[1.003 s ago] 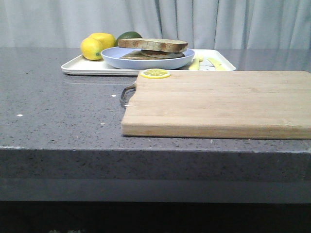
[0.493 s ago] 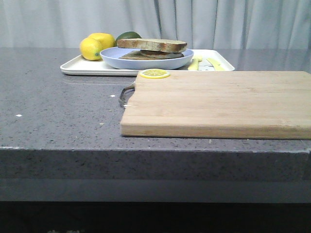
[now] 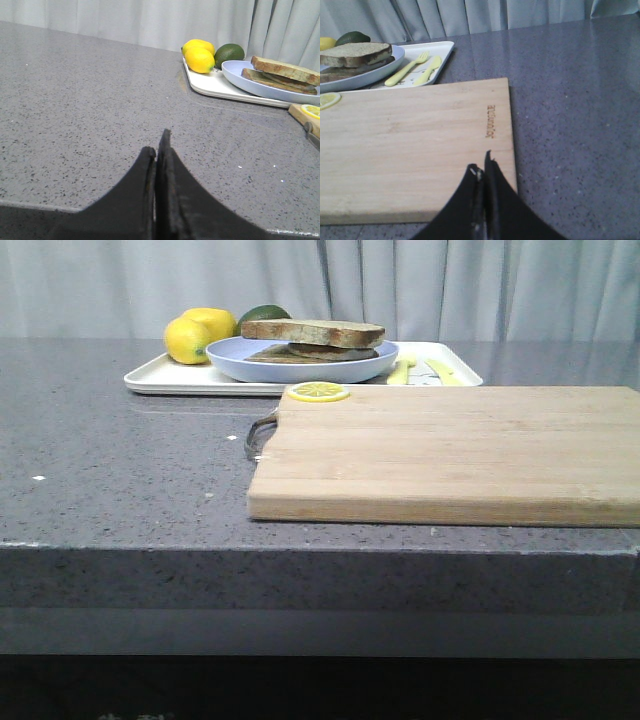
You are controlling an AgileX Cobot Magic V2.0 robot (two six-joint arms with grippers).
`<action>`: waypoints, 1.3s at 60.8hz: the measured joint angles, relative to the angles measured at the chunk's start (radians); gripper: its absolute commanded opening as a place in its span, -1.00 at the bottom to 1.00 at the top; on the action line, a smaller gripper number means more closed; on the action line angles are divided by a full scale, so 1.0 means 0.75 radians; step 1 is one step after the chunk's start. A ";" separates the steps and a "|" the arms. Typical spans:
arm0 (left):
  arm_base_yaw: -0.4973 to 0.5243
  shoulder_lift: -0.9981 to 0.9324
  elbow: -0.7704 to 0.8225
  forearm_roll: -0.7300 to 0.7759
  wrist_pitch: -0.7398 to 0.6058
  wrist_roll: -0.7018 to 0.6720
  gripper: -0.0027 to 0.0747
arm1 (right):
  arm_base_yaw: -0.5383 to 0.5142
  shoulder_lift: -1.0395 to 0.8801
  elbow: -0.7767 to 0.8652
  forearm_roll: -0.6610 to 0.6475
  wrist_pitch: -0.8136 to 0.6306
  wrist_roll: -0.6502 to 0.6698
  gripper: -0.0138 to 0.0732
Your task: Place bread and move sandwich to tray
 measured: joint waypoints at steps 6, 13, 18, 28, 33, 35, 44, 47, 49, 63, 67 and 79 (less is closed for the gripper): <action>0.000 0.000 0.000 0.000 0.000 0.000 -0.98 | -0.002 -0.099 0.066 0.000 0.007 0.004 -0.84; 0.000 0.000 0.000 0.000 0.000 0.000 -0.98 | -0.002 -0.184 0.076 0.000 0.069 0.007 -0.84; 0.000 0.000 0.000 0.000 -0.002 0.000 -0.98 | -0.002 -0.193 0.078 0.000 0.097 0.009 -0.84; 0.000 0.000 0.000 0.000 -0.002 0.000 -0.98 | -0.003 -0.196 0.078 0.000 0.133 0.009 -0.84; 0.000 0.000 0.000 0.000 -0.002 0.000 -0.98 | -0.003 -0.196 0.078 0.000 0.133 0.009 -0.84; 0.000 0.000 0.000 0.000 -0.002 0.000 -0.98 | -0.003 -0.196 0.078 0.000 0.133 0.009 -0.84; 0.000 0.000 0.000 0.000 -0.002 0.000 -0.98 | -0.003 -0.196 0.078 0.000 0.133 0.009 -0.84; 0.000 0.000 0.000 0.000 -0.002 0.000 -0.98 | -0.003 -0.196 0.078 0.000 0.133 0.009 -0.84; 0.000 0.000 0.000 0.000 -0.002 0.000 -0.98 | -0.003 -0.196 0.078 0.000 0.133 0.009 -0.84; 0.000 0.000 0.000 0.000 -0.002 0.000 -0.98 | -0.003 -0.196 0.078 0.000 0.133 0.009 -0.84; 0.000 0.000 0.000 0.000 -0.002 0.000 -0.98 | -0.003 -0.196 0.078 0.000 0.133 0.009 -0.84; 0.000 0.000 0.000 0.000 -0.002 0.000 -0.98 | -0.003 -0.196 0.078 0.000 0.133 0.009 -0.84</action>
